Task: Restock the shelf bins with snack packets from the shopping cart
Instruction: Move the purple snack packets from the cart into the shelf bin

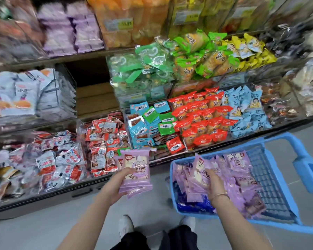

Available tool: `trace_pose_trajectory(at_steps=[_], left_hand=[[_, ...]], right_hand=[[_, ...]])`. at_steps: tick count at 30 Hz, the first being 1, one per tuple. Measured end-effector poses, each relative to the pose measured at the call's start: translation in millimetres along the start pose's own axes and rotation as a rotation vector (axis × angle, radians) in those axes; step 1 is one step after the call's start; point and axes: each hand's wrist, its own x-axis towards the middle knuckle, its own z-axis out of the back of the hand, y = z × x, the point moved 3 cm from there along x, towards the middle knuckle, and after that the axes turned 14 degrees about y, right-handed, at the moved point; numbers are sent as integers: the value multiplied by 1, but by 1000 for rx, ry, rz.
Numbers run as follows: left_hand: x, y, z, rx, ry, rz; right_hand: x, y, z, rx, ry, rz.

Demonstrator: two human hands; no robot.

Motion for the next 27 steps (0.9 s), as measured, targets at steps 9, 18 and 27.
trace_pose_trajectory(at_steps=[9, 18, 27], left_hand=[[-75, -59, 133, 17, -123, -199], [-100, -137, 166, -108, -92, -345], [-105, -218, 182, -190, -171, -521]], right_hand=[[-39, 1, -197, 71, 230, 73], [-38, 60, -320, 46, 477, 155], [-10, 144, -428, -2, 759, 217]])
